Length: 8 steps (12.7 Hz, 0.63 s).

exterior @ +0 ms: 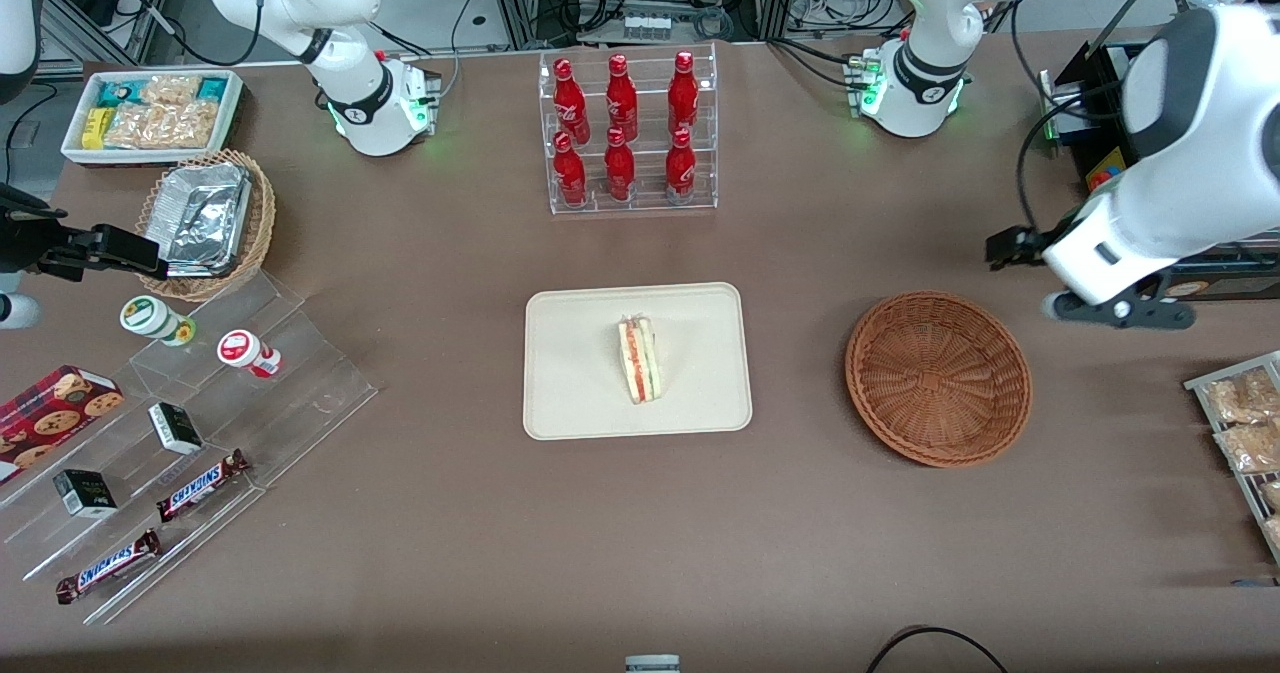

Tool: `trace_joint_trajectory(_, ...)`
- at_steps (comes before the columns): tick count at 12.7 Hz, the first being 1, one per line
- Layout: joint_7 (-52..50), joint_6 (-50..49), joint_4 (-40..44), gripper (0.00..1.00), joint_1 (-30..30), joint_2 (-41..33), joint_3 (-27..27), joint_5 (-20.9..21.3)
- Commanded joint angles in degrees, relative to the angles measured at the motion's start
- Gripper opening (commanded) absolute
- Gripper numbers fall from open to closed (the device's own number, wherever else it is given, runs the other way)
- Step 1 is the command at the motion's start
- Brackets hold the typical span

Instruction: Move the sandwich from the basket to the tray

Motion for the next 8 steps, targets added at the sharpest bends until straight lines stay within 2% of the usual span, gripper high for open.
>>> trace_joint_trajectory(1, 3.6, -3.1, -1.1, 1.00, -1.2, -3.9, 3.5, -1.1)
trace_joint_trajectory(4, 3.7, -7.2, 2.0, 1.00, -1.2, -4.8, 3.9, -0.7)
trace_joint_trajectory(8, 3.7, -7.4, 2.9, 1.00, -1.2, -5.9, 4.6, -0.2)
